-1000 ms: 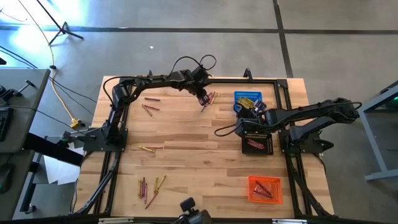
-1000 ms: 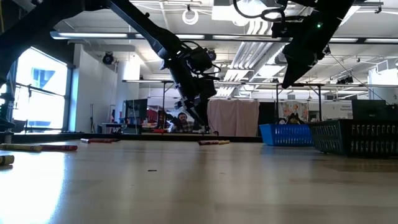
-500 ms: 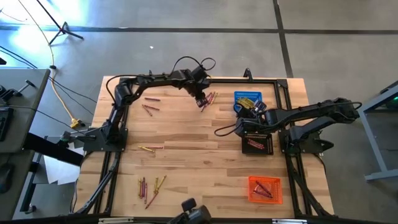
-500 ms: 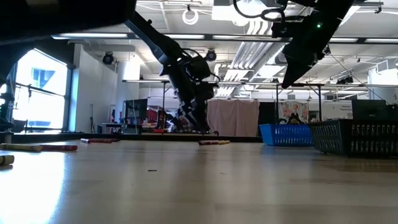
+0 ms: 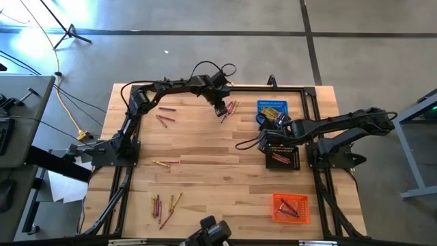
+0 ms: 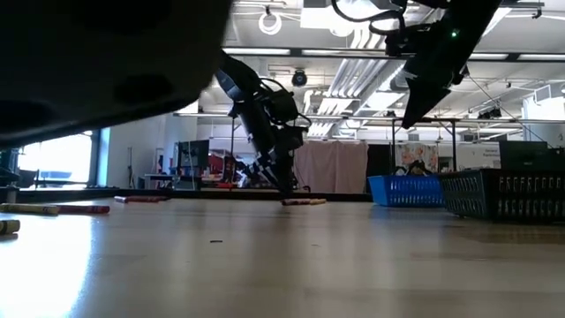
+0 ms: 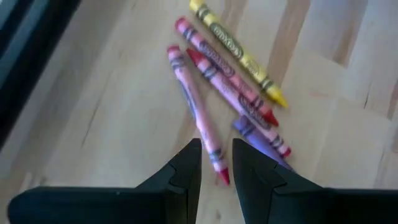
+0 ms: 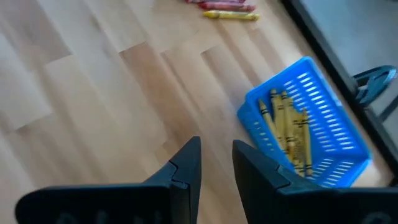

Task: Sort crayons
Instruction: Put the violet crayon into the orange bin

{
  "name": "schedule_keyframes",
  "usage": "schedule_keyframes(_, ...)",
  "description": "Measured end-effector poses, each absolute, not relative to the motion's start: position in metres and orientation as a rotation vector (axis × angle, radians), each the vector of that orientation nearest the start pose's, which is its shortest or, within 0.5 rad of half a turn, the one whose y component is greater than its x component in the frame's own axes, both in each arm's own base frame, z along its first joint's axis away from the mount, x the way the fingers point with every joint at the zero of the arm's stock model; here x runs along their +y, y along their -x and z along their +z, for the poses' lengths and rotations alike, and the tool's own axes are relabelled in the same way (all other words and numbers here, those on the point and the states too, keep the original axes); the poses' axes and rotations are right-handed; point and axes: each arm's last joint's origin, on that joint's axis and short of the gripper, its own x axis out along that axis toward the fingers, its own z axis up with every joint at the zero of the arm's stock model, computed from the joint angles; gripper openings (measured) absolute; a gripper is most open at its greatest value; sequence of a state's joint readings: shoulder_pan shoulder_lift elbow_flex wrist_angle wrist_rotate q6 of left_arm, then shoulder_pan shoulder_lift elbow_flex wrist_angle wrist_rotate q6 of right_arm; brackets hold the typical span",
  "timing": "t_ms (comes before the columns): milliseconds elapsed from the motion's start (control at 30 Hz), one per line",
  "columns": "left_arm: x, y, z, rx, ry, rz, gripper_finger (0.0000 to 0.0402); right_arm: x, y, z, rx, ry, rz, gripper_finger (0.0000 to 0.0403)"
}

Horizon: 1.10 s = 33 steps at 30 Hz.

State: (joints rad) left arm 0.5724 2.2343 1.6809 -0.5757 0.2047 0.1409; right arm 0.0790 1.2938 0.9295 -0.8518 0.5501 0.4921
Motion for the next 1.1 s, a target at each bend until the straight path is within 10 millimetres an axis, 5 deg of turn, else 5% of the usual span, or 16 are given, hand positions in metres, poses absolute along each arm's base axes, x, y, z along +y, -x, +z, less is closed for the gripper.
schedule_keyframes(433,0.274,-0.405,0.145,1.076,0.518,0.075,0.0076,0.007,-0.232,0.238,1.070,-0.152,-0.549,0.0078)
schedule_keyframes(1100,0.288,-0.399,0.146,1.092,0.597,0.196,0.0076,0.008,-0.234,0.238,1.059,-0.170,-0.534,0.0078)
